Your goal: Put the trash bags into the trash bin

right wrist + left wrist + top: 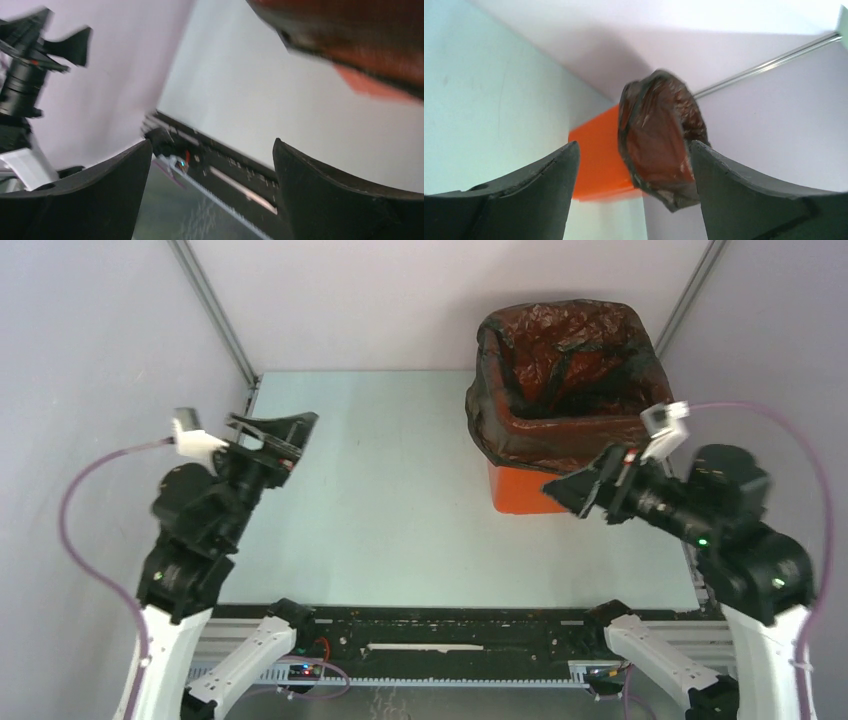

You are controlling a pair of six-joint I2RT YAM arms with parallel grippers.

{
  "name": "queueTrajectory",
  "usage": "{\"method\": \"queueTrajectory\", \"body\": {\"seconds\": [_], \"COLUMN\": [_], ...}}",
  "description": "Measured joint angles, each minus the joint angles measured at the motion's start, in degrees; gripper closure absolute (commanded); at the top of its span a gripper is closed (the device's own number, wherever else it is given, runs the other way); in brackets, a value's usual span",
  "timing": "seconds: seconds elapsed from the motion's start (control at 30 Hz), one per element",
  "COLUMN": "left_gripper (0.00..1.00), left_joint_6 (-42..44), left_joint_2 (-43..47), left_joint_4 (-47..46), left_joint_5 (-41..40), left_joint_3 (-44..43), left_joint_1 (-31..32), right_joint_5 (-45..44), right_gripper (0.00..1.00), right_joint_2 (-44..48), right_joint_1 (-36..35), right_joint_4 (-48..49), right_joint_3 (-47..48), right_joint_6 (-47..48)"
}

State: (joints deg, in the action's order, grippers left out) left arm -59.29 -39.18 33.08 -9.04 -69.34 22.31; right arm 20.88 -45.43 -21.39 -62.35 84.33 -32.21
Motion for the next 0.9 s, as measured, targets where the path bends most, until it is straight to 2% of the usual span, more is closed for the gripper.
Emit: {"method": "queueTrajectory", "body": {"seconds": [0.3, 0.37, 0.47, 0.6, 0.9], "left_gripper": [0.08, 0.07, 0.07, 0.07, 0.08], "left_joint_6": [18.0, 21.7, 26.1, 28.2, 30.0], "left_joint_2": [-3.3, -3.6, -2.9, -2.3, -1.8], "left_joint_4": [2.2, 2.1, 2.1, 2.6, 4.2], "left_joint_5": [-5.6, -6.0, -7.5, -8.9, -10.4], "left_joint_3": [-25.9, -30.0, -32.5, -32.5, -32.4], "left_joint_1": [0.0, 0.0, 0.0, 0.0, 0.0], "right_joint_5": [-10.0, -11.9, -14.6, -16.8, -19.1], "right_gripper": [0.0, 0.0, 0.0, 0.0, 0.0], "right_joint_2": [-10.9, -12.5, -12.8, -12.7, -14.6], "right_joint_1": [-0.1, -0.1, -0.1, -0.1, -0.1], "right_joint_4": [-4.0, -4.6, -5.7, -6.2, -6.4], "right_joint_3": [42.8, 48.0, 49.4, 45.4, 43.1], "right_joint_6": [5.2, 6.2, 6.8, 6.9, 6.8]}}
